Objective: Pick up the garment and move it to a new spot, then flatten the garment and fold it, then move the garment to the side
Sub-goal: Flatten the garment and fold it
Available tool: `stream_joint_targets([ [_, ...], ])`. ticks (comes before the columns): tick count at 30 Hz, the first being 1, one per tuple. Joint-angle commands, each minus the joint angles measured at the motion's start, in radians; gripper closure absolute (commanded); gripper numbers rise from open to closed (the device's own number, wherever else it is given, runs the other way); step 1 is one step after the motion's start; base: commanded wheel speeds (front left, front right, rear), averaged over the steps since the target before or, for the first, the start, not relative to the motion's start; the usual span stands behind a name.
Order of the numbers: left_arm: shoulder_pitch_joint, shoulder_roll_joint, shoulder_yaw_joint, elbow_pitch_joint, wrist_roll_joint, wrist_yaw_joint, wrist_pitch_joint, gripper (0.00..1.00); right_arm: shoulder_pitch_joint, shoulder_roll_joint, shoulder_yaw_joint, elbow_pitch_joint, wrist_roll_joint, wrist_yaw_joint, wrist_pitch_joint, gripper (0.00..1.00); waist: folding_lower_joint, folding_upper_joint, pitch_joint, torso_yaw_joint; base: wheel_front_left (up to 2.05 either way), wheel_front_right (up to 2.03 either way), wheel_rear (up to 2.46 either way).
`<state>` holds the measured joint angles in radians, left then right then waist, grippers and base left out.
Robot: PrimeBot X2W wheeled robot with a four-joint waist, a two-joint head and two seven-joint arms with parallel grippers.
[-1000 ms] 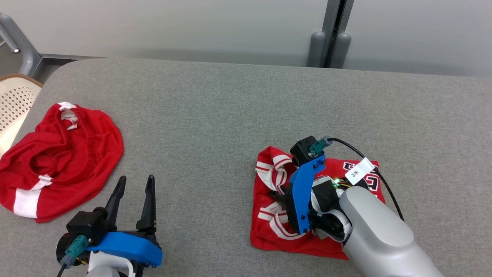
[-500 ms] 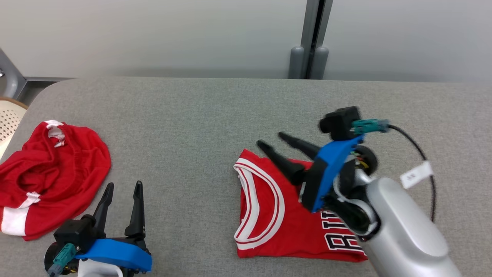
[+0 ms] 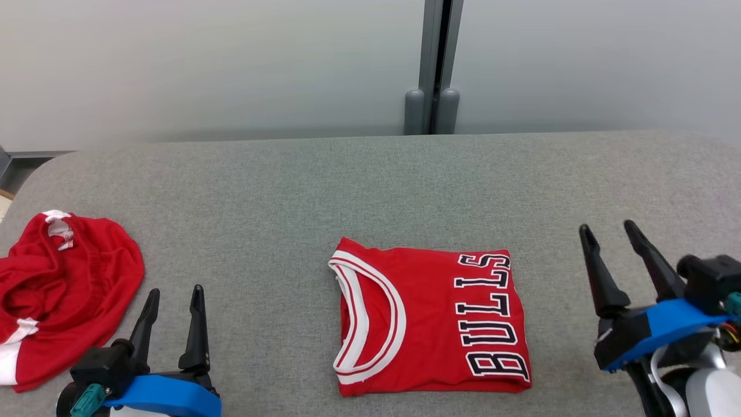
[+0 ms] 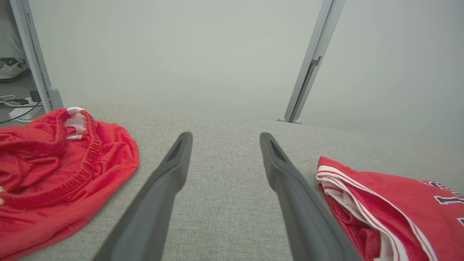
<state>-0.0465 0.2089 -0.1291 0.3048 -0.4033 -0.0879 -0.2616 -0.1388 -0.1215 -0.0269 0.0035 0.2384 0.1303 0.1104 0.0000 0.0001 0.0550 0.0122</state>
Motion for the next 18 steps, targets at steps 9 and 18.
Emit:
stream_joint_targets([
  [9,0.037,0.005,0.008,-0.002,0.004,0.011,-0.004,0.00,0.135,0.048,-0.067,0.006,-0.083,0.001,-0.080,0.00,0.0000,-0.0001,-0.043,-0.035,0.00,0.00,0.00],
  [18,0.057,0.013,-0.003,-0.005,0.006,0.020,0.012,0.00,0.152,0.036,-0.041,0.055,-0.078,0.001,-0.098,0.00,0.0000,-0.0001,-0.057,-0.054,0.00,0.00,0.00],
])
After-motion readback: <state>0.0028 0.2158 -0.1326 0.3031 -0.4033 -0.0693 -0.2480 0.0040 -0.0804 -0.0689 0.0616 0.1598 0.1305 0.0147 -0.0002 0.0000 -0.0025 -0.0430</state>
